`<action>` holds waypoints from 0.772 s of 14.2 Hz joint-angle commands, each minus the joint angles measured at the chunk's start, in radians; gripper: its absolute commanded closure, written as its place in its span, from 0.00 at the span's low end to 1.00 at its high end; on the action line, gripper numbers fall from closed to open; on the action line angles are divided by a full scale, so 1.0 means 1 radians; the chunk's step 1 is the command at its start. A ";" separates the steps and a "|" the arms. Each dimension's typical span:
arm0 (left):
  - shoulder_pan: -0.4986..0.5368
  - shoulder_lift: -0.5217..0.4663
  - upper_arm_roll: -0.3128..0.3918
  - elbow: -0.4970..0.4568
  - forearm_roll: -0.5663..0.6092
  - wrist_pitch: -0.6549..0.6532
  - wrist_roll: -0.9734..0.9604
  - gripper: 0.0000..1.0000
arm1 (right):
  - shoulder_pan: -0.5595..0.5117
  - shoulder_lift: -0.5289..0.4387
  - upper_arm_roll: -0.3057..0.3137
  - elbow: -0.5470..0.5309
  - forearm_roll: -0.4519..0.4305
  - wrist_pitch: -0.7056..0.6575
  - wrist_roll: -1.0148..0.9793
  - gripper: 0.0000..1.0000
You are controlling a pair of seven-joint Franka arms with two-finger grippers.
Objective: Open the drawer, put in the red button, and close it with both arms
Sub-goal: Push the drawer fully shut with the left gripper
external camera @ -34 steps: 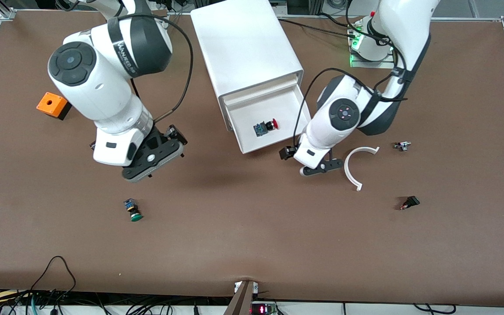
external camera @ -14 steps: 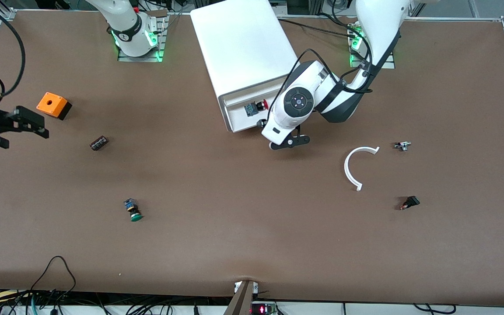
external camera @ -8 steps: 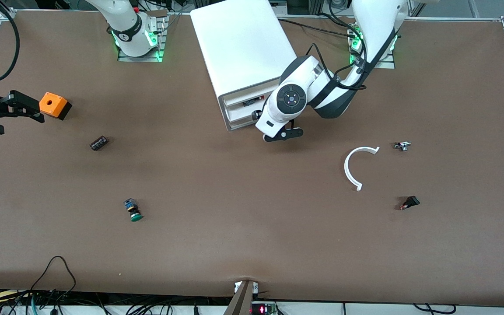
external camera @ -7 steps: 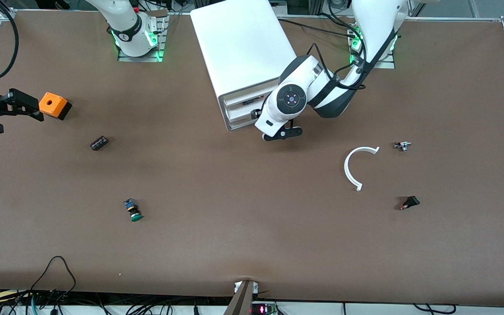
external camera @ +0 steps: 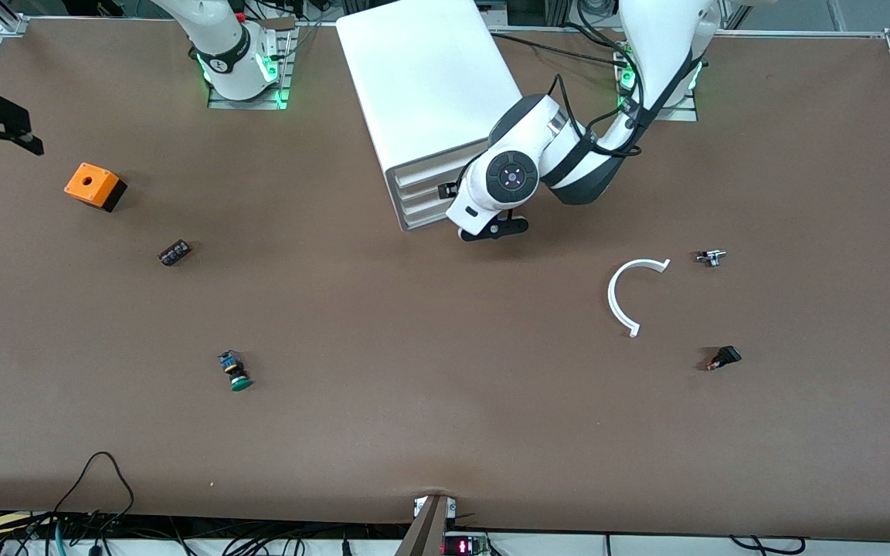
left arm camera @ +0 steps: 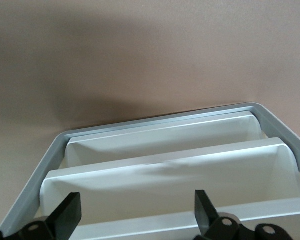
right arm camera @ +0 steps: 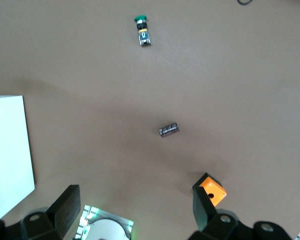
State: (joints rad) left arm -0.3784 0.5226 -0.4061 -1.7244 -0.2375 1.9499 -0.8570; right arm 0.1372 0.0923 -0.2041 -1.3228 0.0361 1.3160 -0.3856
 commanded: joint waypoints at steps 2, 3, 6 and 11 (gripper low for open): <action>0.009 -0.010 0.000 0.003 -0.025 -0.016 0.029 0.00 | -0.025 0.029 -0.012 -0.012 -0.007 -0.011 -0.079 0.00; 0.012 -0.013 0.001 0.011 -0.023 -0.014 0.029 0.00 | -0.033 0.033 -0.015 -0.015 -0.005 -0.011 -0.067 0.00; 0.041 -0.024 0.007 0.032 -0.002 -0.016 0.027 0.00 | -0.036 0.024 -0.038 -0.027 -0.018 -0.006 -0.027 0.00; 0.104 -0.038 0.006 0.111 0.159 -0.123 0.029 0.00 | -0.022 -0.019 -0.034 -0.094 -0.030 -0.006 -0.025 0.00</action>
State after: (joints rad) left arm -0.2978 0.5049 -0.3987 -1.6434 -0.1400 1.8848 -0.8433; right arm 0.1075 0.1216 -0.2527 -1.3554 0.0279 1.3098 -0.4262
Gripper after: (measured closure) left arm 0.000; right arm 0.000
